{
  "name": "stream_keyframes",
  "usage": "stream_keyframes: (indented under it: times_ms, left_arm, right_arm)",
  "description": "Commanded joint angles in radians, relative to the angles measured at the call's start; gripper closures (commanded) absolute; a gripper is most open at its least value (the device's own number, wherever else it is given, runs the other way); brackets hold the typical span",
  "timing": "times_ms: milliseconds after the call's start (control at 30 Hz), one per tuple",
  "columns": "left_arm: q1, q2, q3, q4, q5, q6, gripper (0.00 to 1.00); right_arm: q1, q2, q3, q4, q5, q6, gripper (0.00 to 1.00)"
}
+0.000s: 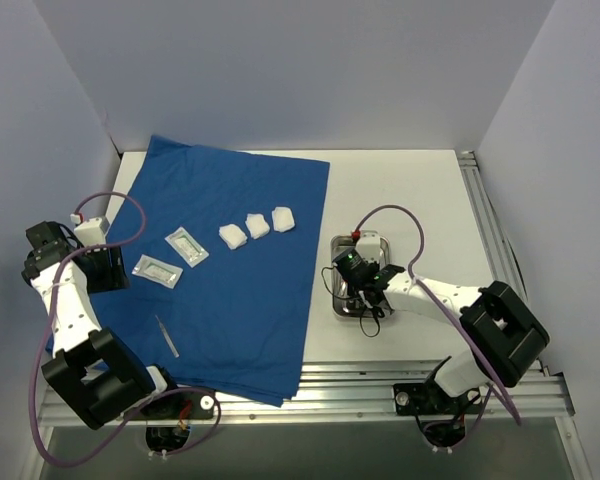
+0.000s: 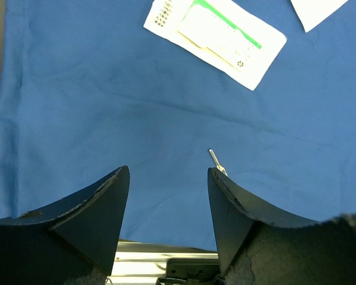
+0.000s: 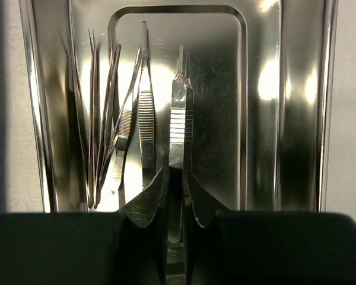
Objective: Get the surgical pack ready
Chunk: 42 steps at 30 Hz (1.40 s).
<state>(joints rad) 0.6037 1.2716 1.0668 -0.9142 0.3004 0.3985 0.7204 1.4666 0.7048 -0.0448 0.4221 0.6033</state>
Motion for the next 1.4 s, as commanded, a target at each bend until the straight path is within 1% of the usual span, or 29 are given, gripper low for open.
stream_keyframes:
  times_ms: [0,33,67,100,133,233,333,467,500,533,567,600,633,667,700,733,767,800,833,867,900,933,967,1000,1033,1167,1233,1267,1367]
  left_arm:
    - [-0.004,-0.017,-0.004,0.034,-0.003,-0.006,0.35]
    - [-0.005,-0.017,-0.005,0.032,-0.003,-0.006,0.35]
    - [-0.005,-0.017,-0.005,0.031,-0.003,-0.006,0.35]
    - [-0.004,-0.017,-0.004,0.029,-0.004,-0.004,0.35]
    - [-0.005,-0.018,-0.002,0.028,-0.004,0.000,0.35]
    - [-0.010,-0.023,0.007,0.008,-0.006,0.022,0.35]
    - [-0.027,-0.034,0.019,-0.021,-0.014,0.055,0.35]
    - [-0.120,-0.032,0.027,-0.086,-0.069,0.091,0.35]
    - [-0.166,-0.031,0.025,-0.089,-0.113,0.091,0.35]
    - [-0.180,-0.028,0.024,-0.089,-0.131,0.082,0.35]
    - [-0.186,-0.017,0.031,-0.086,-0.142,0.076,0.35]
    - [-0.185,-0.011,0.039,-0.089,-0.147,0.066,0.35]
    - [-0.182,-0.003,0.051,-0.089,-0.165,0.041,0.35]
    - [-0.179,0.009,0.068,-0.084,-0.181,0.025,0.35]
    - [-0.164,0.011,0.076,-0.077,-0.194,0.001,0.35]
    - [-0.153,0.008,0.082,-0.065,-0.217,-0.007,0.35]
    - [-0.139,0.003,0.093,-0.061,-0.224,-0.012,0.35]
    - [-0.104,0.000,0.096,-0.060,-0.225,-0.013,0.35]
    - [-0.079,-0.015,0.099,-0.057,-0.219,-0.010,0.35]
    - [-0.052,-0.023,0.101,-0.057,-0.213,-0.006,0.35]
    - [0.009,-0.032,0.101,-0.054,-0.207,0.008,0.35]
    - [0.042,-0.044,0.099,-0.049,-0.193,0.016,0.34]
    - [0.072,-0.052,0.098,-0.049,-0.184,0.025,0.32]
    - [0.105,-0.055,0.093,-0.049,-0.179,0.042,0.32]
    - [0.157,-0.063,0.090,-0.052,-0.172,0.046,0.31]
    - [0.246,-0.097,0.041,-0.025,-0.194,0.065,0.31]
    - [0.274,-0.136,-0.011,0.023,-0.216,0.076,0.30]
    - [0.295,-0.152,-0.028,0.040,-0.225,0.077,0.29]
    - [0.300,-0.199,-0.079,0.081,-0.260,0.085,0.20]
  right_arm:
    - [-0.002,0.008,0.021,-0.013,0.029,0.024,0.98]
    - [-0.001,0.006,0.031,-0.035,0.040,0.026,0.85]
    - [-0.001,0.006,0.032,-0.041,0.040,0.023,0.84]
    - [-0.001,0.003,0.042,-0.049,0.041,0.021,0.80]
    - [0.001,-0.006,0.050,-0.055,0.043,0.018,0.73]
    - [0.014,-0.028,0.096,-0.084,0.052,0.003,0.65]
    - [0.046,-0.045,0.155,-0.122,0.098,-0.011,0.59]
    - [0.086,-0.049,0.214,-0.119,0.096,-0.030,0.58]
    - [0.100,-0.048,0.225,-0.107,0.078,-0.034,0.58]
    - [0.117,-0.036,0.237,-0.095,0.070,-0.048,0.57]
    - [0.166,-0.023,0.264,-0.052,0.060,-0.057,0.56]
    - [0.191,-0.008,0.283,-0.021,0.003,-0.074,0.55]
    - [0.214,0.045,0.304,0.008,-0.038,-0.115,0.52]
    - [0.258,0.082,0.365,0.046,-0.077,-0.131,0.52]
    - [0.283,0.157,0.401,0.078,-0.132,-0.151,0.51]
    - [0.307,0.197,0.441,0.097,-0.147,-0.187,0.50]
    - [0.333,0.240,0.534,0.100,-0.161,-0.210,0.50]
    - [0.384,0.324,0.586,0.102,-0.178,-0.235,0.50]
    - [0.410,0.366,0.638,0.097,-0.206,-0.287,0.50]
    - [0.434,0.411,0.741,0.095,-0.213,-0.313,0.50]
    - [0.479,0.495,0.792,0.092,-0.223,-0.336,0.50]
    - [0.497,0.532,0.841,0.083,-0.252,-0.376,0.50]
    - [0.514,0.575,0.939,0.077,-0.265,-0.391,0.50]
    - [0.543,0.647,0.984,0.072,-0.284,-0.404,0.50]
    - [0.556,0.678,1.024,0.075,-0.328,-0.415,0.50]
    - [0.594,0.820,1.206,0.066,-0.394,-0.428,0.49]
    - [0.608,0.888,1.294,0.054,-0.391,-0.442,0.49]
    - [0.613,0.909,1.317,0.049,-0.381,-0.445,0.49]
    - [0.616,1.001,1.401,0.005,-0.373,-0.439,0.49]
